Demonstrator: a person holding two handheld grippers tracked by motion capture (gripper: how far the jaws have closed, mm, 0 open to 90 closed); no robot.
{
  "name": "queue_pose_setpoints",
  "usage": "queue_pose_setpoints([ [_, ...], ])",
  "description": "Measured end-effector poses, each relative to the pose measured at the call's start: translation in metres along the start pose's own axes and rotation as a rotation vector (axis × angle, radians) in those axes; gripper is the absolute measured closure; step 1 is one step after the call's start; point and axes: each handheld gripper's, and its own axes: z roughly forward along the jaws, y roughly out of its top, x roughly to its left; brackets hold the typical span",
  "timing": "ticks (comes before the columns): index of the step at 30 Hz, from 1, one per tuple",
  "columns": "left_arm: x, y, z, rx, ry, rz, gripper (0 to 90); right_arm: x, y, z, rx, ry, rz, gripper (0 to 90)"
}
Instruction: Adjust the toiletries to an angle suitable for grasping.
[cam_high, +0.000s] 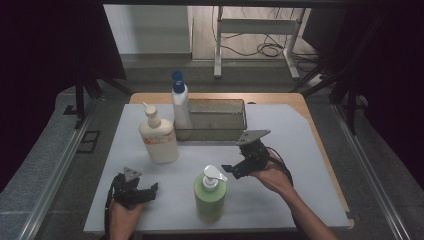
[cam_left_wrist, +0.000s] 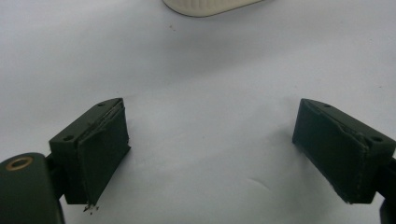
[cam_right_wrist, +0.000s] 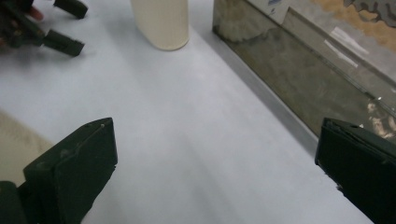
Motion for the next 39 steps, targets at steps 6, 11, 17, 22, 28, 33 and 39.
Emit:
queue_pose_setpoints([
  [6,0.000,0.000,0.000,0.003,0.000,0.008,10.0,0.006,-0.014,-0.010,0.009,0.012,-0.011,0.0],
  [11,0.000,0.000,0.000,0.001,0.001,0.005,10.0,0.009,-0.027,-0.018,0.011,0.013,-0.008,0.0],
  [17,0.000,0.000,0.000,0.000,0.000,0.001,10.0,0.014,-0.038,-0.024,0.004,0.037,0.006,0.0],
  [22,0.000,0.000,0.000,0.003,0.000,0.004,10.0,0.026,-0.045,-0.028,0.014,0.065,-0.018,0.0],
  [28,0.000,0.000,0.000,0.003,0.000,0.004,10.0,0.041,-0.050,-0.032,0.014,0.102,-0.033,0.0],
  [33,0.000,0.000,0.000,0.003,0.000,0.005,10.0,0.054,-0.048,-0.034,-0.002,0.127,-0.061,0.0],
  [39,0.000,0.000,0.000,0.004,0.000,0.005,10.0,0.071,-0.042,-0.032,-0.025,0.168,-0.096,0.0],
])
